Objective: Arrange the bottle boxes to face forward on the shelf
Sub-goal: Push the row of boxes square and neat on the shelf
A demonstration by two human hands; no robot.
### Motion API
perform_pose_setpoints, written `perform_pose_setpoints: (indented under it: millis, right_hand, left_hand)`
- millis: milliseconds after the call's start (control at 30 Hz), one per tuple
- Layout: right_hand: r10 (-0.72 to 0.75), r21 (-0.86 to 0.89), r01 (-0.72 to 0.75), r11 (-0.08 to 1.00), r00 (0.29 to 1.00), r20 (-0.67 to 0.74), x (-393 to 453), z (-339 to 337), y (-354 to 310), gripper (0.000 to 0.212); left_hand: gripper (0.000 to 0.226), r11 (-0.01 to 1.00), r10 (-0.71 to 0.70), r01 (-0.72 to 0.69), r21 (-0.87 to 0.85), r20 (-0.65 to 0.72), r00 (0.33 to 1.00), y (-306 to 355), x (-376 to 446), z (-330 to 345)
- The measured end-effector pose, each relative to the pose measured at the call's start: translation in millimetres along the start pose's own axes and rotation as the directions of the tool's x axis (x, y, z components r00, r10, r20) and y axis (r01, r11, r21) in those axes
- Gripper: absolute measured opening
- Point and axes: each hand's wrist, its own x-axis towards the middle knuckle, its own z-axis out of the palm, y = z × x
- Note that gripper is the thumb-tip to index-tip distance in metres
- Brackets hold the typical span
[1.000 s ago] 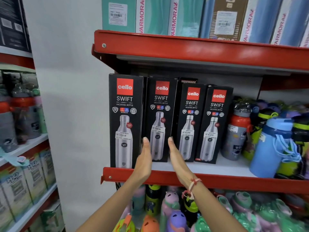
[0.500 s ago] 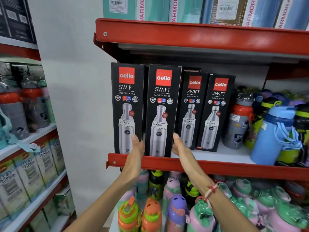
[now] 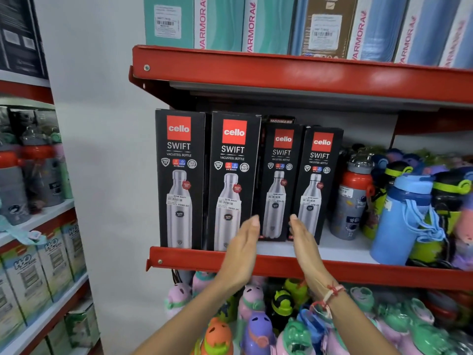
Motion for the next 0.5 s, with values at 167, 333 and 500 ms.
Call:
perform_pose_setpoints:
  millis: [167, 333, 500]
  right_hand:
    - [0.046, -0.041, -0.043, 0.998, 0.997, 0.070, 20.5, -5.0, 8.3, 0.057]
    - [0.064, -0.055, -0.058, 0.997, 0.992, 0.108, 34.0, -3.8, 9.9, 0.062]
    - [0.064, -0.059, -0.058, 0.997, 0.991, 0.115, 38.1, -11.3, 9.0, 0.065]
  left_hand:
    - [0.078, 0.982, -0.189, 0.189, -0.001, 0.025, 0.982, -11.1, 31.4, 42.9]
    - [0.092, 0.959, -0.278, 0.275, -0.065, -0.054, 0.959, -9.7, 54.1, 53.4]
    - [0.104, 0.943, -0.334, 0.329, -0.059, -0.122, 0.935, -10.7, 58.2, 53.6]
